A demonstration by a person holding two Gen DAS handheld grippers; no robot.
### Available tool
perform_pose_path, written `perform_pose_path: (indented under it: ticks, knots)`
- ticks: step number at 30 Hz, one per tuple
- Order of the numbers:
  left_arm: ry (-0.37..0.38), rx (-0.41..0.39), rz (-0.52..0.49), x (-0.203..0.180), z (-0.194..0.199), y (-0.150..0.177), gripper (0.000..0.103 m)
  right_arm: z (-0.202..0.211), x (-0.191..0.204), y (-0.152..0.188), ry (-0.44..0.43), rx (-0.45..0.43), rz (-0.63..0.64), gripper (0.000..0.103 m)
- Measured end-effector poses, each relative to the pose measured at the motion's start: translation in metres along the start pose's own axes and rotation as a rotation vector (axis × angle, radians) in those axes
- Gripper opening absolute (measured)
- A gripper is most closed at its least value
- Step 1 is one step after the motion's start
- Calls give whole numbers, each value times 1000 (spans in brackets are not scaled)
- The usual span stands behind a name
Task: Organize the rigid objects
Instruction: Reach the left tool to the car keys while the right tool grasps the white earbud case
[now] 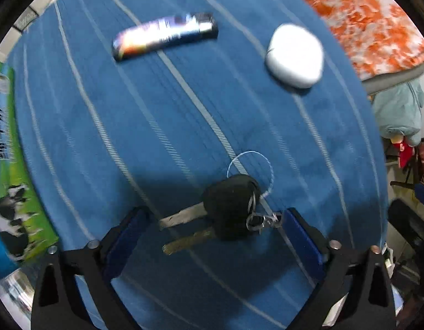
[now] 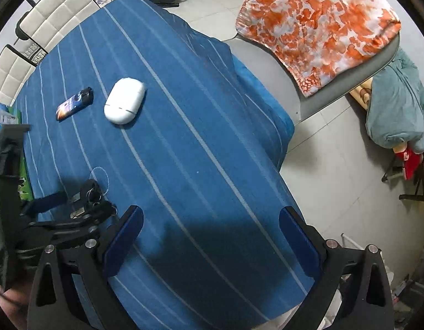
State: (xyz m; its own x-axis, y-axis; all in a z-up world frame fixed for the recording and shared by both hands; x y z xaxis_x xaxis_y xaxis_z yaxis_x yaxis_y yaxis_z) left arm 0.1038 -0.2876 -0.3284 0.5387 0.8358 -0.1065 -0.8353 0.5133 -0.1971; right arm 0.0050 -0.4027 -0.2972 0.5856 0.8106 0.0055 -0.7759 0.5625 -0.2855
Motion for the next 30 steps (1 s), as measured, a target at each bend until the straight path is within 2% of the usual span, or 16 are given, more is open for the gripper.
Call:
perform_pose_path:
  ticks: [2, 3, 4, 5, 9, 10, 12, 15, 18, 20, 21, 23, 30]
  knots:
    - [-37, -32, -34, -5, 3, -4, 86, -2, 3, -8, -11, -11, -3, 101]
    - [-60, -35, -54, -6, 4, -5, 71, -3, 5, -13, -16, -16, -2, 101]
    - [-69, -48, -72, -7, 9, -8, 46, -3, 10, -18, -26, -22, 1, 101]
    - [-69, -59, -69, -5, 13, -11, 30, -5, 17, -25, -42, -31, 5, 101]
    - [-57, -55, 33, 19, 17, -18, 29, -20, 45, -44, -87, -35, 7, 101]
    - [-57, -67, 62, 27, 20, -19, 14, -26, 51, -51, -103, -36, -5, 101]
    - [-43, -90, 134, 41, 29, -26, 7, -36, 58, -61, -126, -34, -33, 101]
    - [-51, -108, 163, 52, 33, -33, 5, -55, 70, -76, -145, -19, -75, 100]
    - [-32, -113, 195, 61, 32, -36, 5, -73, 81, -87, -148, 3, -93, 91]
    - [-15, -122, 219, 67, 37, -37, 5, -83, 88, -90, -145, 26, -96, 75]
    - [-1, -132, 235, 68, 42, -37, 5, -84, 90, -91, -129, 22, -89, 73]
    - [11, -152, 248, 71, 50, -36, 5, -80, 99, -93, -113, -6, -42, 51]
    - [28, -215, 263, 92, 82, -28, 4, -70, 108, -85, -72, -37, 59, 49]
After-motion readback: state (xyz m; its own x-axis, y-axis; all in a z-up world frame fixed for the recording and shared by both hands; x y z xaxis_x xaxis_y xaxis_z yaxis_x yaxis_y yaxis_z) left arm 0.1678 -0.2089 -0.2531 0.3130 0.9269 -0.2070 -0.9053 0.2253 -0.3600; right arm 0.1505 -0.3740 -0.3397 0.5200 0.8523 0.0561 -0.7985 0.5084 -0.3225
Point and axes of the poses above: each gripper's, at about its wrist camera, not at the fingertips, and z roughly against the way its jaws point, x to its left, y to its underside, the point moved 3 cm from there along -z, roughly the way its jaws point, and after that the axes turned 14 degrees about -x, right-handed, at the moved point
